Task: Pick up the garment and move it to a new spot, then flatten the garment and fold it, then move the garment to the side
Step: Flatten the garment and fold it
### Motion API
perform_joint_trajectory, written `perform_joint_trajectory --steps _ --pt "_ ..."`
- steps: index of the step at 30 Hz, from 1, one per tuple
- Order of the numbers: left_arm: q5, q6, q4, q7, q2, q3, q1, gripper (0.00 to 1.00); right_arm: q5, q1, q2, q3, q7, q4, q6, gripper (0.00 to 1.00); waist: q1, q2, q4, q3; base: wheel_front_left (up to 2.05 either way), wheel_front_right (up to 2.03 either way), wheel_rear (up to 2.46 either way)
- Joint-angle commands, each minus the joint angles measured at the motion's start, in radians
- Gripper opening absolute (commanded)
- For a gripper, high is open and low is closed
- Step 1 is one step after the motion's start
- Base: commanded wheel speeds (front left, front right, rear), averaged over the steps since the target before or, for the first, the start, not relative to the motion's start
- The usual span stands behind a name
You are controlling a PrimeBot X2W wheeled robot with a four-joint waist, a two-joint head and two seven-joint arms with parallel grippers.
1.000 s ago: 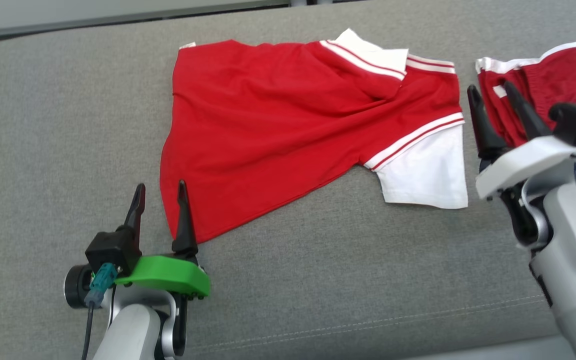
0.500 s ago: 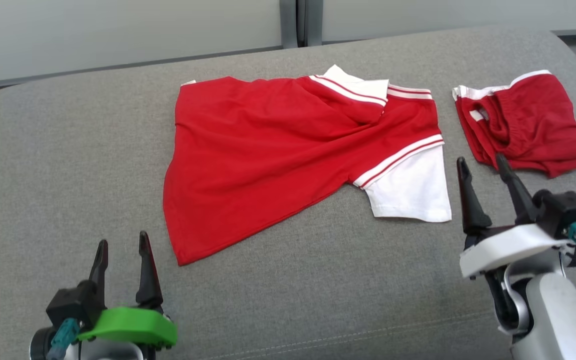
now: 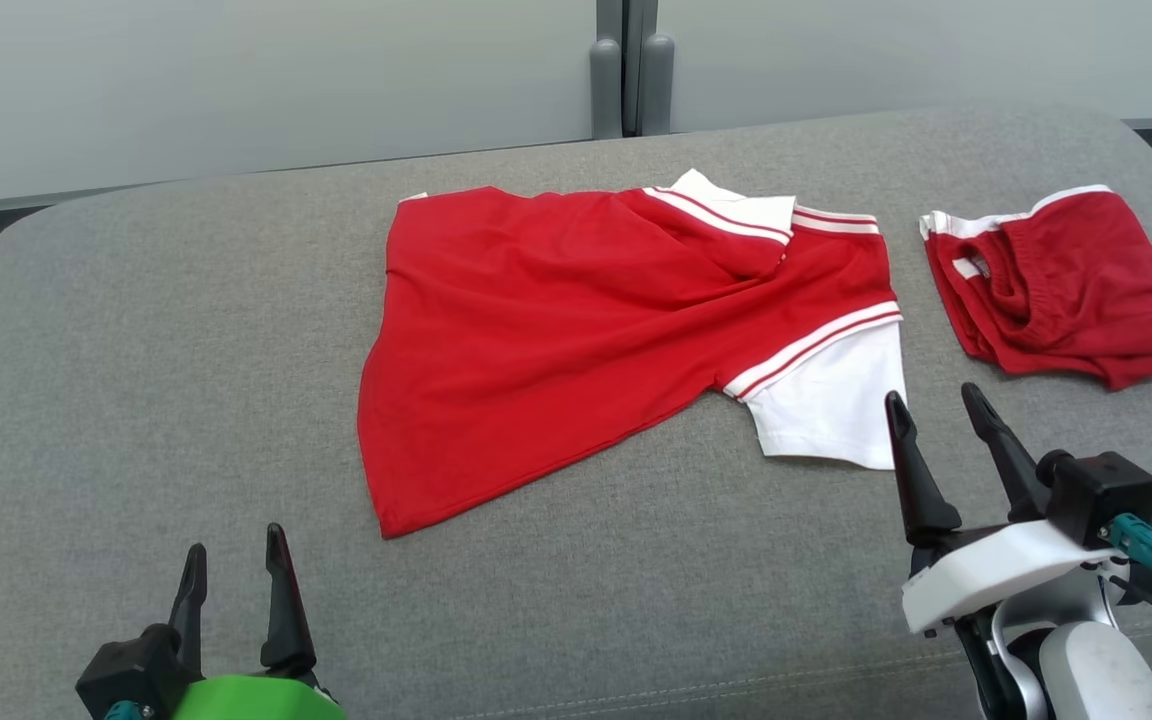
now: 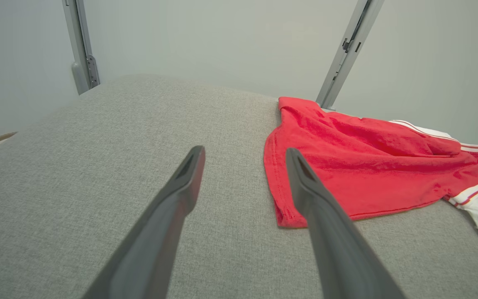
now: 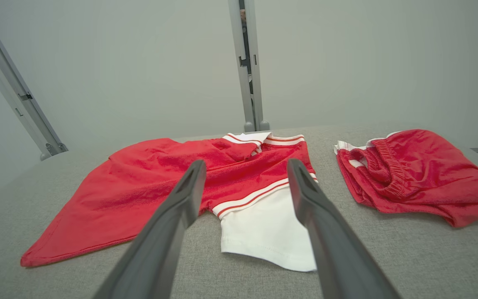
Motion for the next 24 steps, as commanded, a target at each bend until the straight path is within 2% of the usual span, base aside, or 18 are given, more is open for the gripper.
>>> perform_joint_trajectory --steps 1,9,24 --pt "-0.001 -0.007 0.000 -0.005 0.001 0.001 0.014 1.00 0.002 0.015 0.005 0.002 0.000 0.000 0.000 1.00 0.0000 0.0000 0.004 -0.007 0.00 0.00 0.00" --pt "0.021 -0.022 0.011 -0.007 0.007 -0.016 0.017 1.00 0.005 0.028 0.010 0.011 0.011 0.021 0.000 1.00 0.0000 0.0000 0.011 -0.021 0.00 0.00 0.00" --pt "0.041 -0.017 0.013 -0.009 0.016 -0.031 -0.002 1.00 0.002 0.028 0.015 0.002 0.025 0.025 0.000 1.00 0.0000 0.0000 0.008 -0.019 0.00 0.00 0.00"
